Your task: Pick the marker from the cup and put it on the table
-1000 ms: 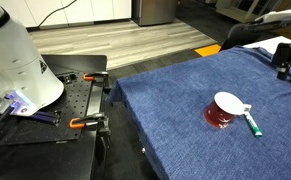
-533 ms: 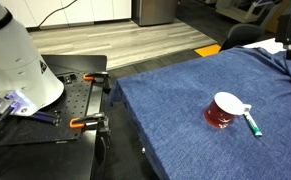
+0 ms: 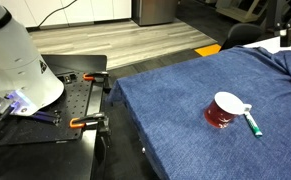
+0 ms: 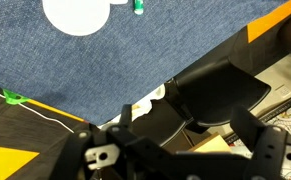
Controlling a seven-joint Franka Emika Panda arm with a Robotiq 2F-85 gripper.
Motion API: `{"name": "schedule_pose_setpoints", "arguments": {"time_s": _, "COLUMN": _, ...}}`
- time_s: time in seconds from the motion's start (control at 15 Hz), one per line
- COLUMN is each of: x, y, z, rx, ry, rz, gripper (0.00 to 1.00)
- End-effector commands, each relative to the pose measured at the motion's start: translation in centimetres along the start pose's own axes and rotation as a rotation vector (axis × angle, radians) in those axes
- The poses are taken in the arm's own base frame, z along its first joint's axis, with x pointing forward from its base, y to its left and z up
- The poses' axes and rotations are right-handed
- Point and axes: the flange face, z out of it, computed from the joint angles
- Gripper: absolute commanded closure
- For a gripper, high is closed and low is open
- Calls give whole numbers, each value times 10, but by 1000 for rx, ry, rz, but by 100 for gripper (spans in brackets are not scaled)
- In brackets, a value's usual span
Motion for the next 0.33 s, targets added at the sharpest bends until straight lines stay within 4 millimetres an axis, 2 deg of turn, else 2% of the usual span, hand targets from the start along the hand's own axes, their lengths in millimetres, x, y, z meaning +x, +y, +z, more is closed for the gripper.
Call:
{"name": "schedule_pose_setpoints", "arguments": {"time_s": 0.0, "x": 0, "y": 0, "z": 2, "rx": -4, "ry": 1, "rz": -1, "gripper": 0}}
{"name": "schedule_pose_setpoints", "arguments": {"time_s": 0.27, "x": 1, "y": 0, "z": 5, "rx": -8, "ry": 4, "rz": 0, "gripper": 0}}
